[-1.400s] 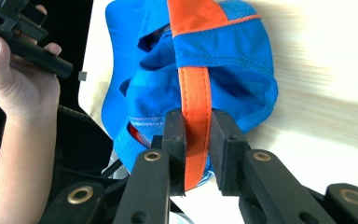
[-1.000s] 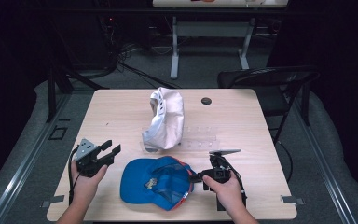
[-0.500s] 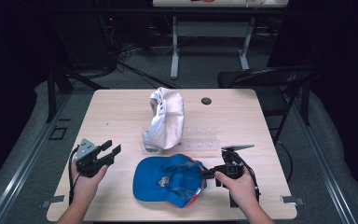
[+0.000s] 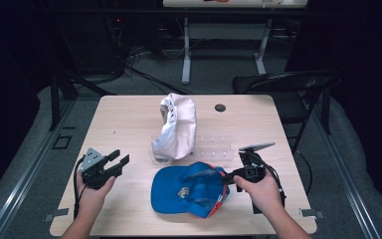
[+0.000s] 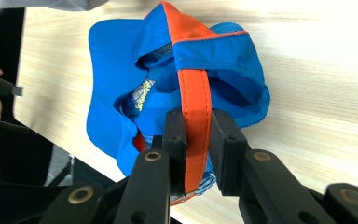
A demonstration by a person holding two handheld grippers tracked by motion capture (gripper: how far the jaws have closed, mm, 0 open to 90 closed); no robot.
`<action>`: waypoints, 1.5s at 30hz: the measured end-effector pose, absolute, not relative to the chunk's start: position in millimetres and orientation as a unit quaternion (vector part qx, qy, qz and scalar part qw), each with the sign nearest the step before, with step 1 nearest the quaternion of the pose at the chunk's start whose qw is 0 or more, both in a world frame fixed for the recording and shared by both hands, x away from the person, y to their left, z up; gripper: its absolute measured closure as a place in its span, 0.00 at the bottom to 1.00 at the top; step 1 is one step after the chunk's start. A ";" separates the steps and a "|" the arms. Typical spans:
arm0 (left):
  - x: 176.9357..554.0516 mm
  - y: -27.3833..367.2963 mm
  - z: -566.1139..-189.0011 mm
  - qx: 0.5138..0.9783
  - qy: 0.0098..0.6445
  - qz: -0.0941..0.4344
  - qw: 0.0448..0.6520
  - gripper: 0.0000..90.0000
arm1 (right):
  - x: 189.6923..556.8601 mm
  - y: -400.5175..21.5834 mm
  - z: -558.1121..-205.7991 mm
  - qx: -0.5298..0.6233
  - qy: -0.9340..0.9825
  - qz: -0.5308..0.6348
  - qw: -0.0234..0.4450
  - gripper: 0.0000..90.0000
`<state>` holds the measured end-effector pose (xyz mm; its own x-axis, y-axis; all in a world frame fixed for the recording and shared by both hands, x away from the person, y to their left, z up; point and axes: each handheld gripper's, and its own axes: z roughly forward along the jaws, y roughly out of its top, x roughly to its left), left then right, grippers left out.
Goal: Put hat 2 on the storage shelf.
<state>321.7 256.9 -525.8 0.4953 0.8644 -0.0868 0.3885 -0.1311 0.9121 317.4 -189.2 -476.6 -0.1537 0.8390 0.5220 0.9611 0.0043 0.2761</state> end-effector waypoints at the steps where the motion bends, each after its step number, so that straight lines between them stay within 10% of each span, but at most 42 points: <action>1: 321.7 257.1 -525.8 0.712 0.440 0.242 0.490 0.61 | 318.1 -190.1 -474.5 -0.637 -0.709 -0.285 0.106 0.86; 45: 320.4 250.0 -528.3 0.721 0.429 0.245 0.486 0.61 | 339.0 -179.4 -381.7 -0.649 -0.742 -0.162 0.042 0.86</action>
